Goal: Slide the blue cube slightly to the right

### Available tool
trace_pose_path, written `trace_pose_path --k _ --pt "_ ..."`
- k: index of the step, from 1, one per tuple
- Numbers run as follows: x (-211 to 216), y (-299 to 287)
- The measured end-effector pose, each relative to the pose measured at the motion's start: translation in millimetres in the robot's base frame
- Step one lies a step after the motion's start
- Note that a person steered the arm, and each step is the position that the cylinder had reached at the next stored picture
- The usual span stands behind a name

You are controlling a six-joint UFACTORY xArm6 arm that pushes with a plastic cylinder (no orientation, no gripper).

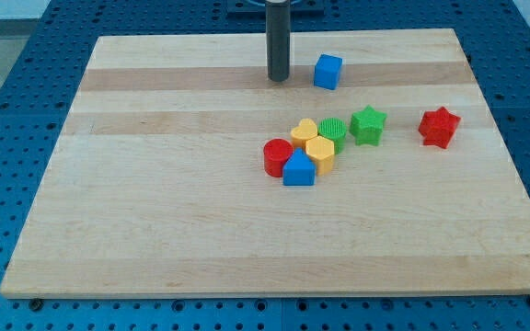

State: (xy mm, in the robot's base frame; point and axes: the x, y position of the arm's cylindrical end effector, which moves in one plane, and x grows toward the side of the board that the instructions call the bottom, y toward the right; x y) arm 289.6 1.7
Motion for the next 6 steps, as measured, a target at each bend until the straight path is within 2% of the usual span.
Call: trace_pose_path --k 3,6 --pt "-1.4 8.8" --pt "-1.4 88.0"
